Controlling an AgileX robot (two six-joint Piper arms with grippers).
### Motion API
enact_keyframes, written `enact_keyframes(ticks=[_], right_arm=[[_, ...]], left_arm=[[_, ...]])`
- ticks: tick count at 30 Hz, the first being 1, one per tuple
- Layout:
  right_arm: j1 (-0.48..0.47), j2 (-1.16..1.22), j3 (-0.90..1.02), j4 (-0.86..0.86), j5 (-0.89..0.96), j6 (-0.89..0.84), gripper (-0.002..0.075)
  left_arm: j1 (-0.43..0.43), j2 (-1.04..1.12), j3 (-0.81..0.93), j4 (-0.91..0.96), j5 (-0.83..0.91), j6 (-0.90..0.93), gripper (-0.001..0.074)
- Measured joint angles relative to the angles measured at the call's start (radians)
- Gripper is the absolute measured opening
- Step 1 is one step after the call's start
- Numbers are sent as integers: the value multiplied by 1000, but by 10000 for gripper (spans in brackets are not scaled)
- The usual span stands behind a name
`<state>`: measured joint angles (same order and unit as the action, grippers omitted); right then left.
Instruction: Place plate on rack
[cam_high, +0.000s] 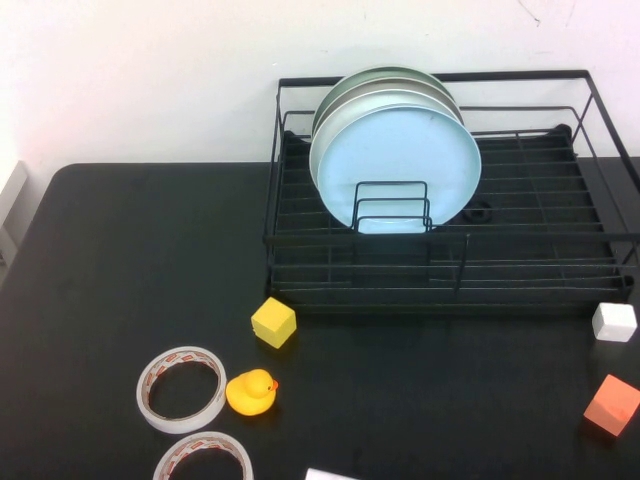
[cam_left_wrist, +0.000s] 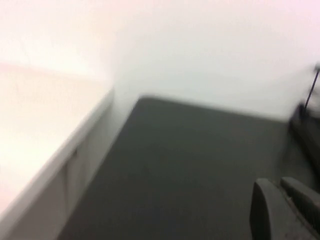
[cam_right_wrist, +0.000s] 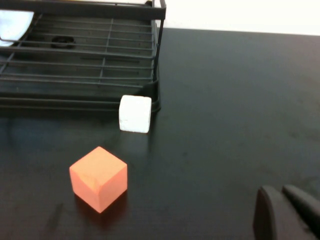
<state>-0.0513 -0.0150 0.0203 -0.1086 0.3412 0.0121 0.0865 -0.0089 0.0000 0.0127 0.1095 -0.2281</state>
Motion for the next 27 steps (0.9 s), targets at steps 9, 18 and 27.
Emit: enact_keyframes(ticks=[9,18,27], right_arm=[[0,0,0,0,0,0,12],[0,0,0,0,1,0,12],[0,0,0,0,1,0,12]], left_arm=[[-44,-2,21,-64,113,2,-1],[-168,-2,19,-66,198,70,-1],[-170,-2,19,-70,199,157,-1]])
